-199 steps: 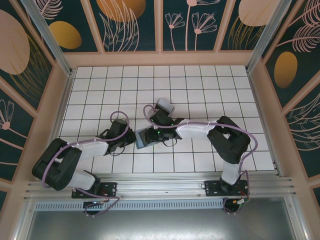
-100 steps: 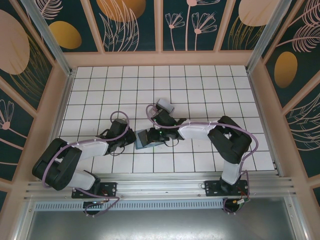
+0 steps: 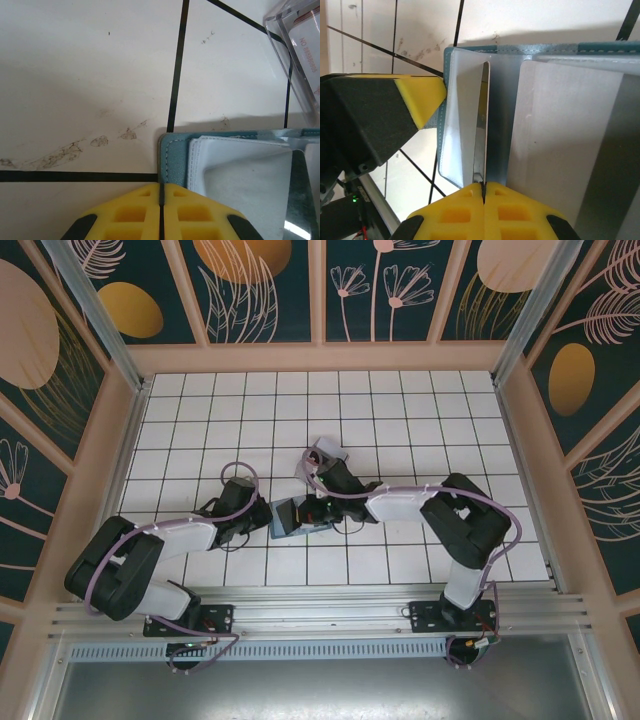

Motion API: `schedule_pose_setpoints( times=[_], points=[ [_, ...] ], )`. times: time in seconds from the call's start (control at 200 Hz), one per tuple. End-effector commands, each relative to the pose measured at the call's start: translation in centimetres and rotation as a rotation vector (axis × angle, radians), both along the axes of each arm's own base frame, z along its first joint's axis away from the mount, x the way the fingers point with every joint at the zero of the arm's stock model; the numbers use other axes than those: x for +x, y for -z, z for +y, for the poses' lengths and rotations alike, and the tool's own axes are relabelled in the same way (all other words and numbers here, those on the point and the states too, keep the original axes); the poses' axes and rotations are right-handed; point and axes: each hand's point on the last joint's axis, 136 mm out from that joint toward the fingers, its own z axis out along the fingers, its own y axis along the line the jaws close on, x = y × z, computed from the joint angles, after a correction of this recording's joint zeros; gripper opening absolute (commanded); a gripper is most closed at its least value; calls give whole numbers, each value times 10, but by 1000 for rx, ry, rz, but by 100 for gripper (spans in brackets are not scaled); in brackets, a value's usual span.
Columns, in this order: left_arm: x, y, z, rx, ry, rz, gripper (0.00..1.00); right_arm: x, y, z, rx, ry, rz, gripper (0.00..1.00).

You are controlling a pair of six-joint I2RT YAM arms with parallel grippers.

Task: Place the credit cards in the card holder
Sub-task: Insert the credit card into the card slot.

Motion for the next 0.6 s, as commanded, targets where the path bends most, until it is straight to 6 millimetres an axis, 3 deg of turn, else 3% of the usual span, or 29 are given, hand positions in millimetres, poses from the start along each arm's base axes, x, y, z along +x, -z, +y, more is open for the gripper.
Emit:
schedule_pose_setpoints(
  times=[0.0, 0.195, 0.596],
  points=[
    [-36, 35, 10, 70, 41, 172, 10, -1, -19, -1, 88, 15, -9, 0],
    [-35, 36, 11, 73, 33, 175, 10, -1, -18, -17, 105, 81, -9, 0],
    [-38, 39, 11, 69, 31, 183, 10, 0, -20, -26, 243, 213, 7, 0]
  ],
)
